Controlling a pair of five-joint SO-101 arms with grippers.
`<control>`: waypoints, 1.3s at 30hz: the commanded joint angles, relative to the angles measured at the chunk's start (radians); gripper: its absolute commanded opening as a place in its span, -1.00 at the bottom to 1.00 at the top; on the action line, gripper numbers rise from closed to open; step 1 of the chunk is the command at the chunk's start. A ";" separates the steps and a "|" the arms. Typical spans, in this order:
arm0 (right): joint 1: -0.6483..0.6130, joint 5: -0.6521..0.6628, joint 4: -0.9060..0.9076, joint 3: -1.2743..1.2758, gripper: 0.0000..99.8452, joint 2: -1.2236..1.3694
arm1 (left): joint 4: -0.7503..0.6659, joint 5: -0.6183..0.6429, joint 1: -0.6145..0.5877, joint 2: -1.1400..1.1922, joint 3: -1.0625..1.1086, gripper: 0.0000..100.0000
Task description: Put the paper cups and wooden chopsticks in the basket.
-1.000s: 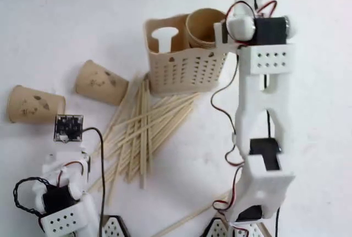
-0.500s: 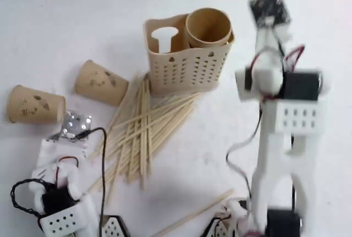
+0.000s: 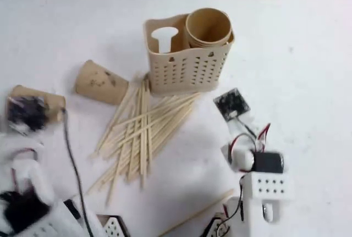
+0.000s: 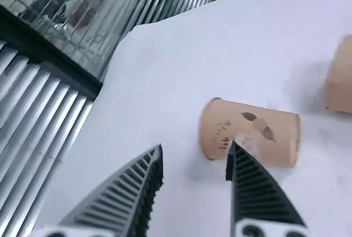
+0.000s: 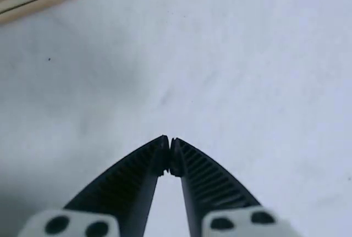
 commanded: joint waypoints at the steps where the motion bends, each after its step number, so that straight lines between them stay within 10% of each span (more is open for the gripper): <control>1: 0.002 0.006 -0.033 0.115 -0.96 -0.148 | -0.009 -0.012 -0.105 0.529 -0.404 -0.59; 12: -0.001 0.011 -0.022 0.405 -0.96 -0.545 | 0.402 -0.080 -0.130 1.667 -1.349 -0.54; 23: 0.002 0.068 0.051 0.502 -0.96 -0.731 | 0.660 -0.034 -0.045 2.224 -1.995 -0.47; 39: 0.001 0.074 0.050 0.503 -0.96 -0.734 | 0.700 -0.032 0.076 2.347 -1.967 -0.47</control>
